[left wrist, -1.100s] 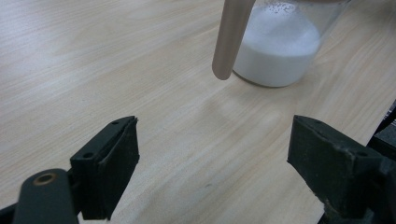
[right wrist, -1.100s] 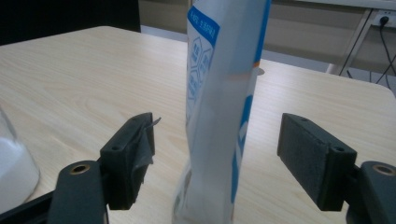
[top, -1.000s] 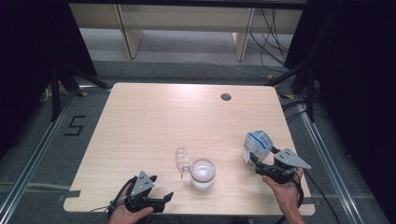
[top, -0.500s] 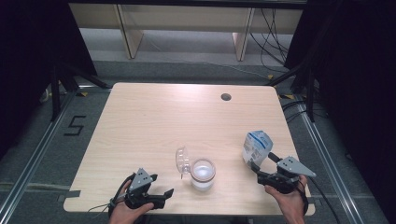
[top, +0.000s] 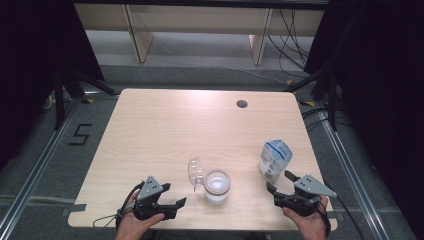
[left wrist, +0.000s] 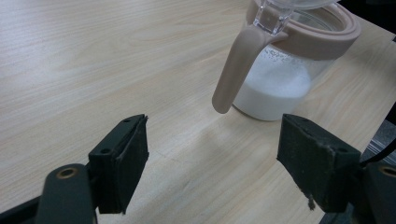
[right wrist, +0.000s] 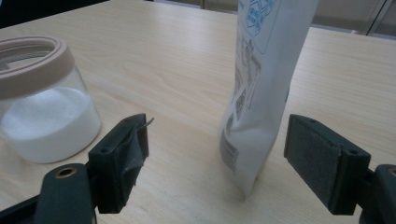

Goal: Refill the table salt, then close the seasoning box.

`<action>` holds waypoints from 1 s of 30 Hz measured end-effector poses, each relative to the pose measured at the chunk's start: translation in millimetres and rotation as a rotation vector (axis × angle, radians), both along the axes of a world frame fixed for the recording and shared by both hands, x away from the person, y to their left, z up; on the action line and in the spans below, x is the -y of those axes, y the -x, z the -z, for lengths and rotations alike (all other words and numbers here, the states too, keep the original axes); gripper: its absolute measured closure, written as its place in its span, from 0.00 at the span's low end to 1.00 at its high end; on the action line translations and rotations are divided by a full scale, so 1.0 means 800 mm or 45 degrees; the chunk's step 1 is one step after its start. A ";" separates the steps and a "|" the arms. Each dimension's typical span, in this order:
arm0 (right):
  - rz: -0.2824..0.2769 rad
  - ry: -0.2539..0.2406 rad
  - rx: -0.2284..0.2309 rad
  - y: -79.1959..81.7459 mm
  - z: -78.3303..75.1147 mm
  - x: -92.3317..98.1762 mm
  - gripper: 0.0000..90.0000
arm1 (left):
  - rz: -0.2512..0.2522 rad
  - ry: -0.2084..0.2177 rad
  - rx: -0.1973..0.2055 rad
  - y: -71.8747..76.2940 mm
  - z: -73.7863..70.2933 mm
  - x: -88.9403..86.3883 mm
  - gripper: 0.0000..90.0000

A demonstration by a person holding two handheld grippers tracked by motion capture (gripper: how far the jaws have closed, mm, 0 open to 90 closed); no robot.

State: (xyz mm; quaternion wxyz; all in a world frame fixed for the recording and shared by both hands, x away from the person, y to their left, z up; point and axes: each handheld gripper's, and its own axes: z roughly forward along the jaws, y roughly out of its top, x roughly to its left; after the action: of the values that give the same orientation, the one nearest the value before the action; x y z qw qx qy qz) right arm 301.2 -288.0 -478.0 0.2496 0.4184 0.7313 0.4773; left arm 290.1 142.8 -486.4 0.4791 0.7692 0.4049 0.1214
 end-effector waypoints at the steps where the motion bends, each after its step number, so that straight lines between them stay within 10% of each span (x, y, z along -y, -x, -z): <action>1: 0.005 0.013 0.007 0.001 0.000 -0.001 0.25 | 0.006 0.000 -0.005 0.000 -0.001 0.000 0.27; 30: -0.010 0.061 0.012 0.016 0.001 -0.006 0.28 | -0.004 0.023 0.061 -0.028 -0.036 0.003 0.36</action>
State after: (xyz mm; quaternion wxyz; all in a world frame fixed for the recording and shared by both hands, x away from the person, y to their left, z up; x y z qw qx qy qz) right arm 288.2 -283.3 -479.1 0.2611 0.4074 0.7430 0.4624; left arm 312.2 140.7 -457.5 0.4955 0.7611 0.3956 0.1370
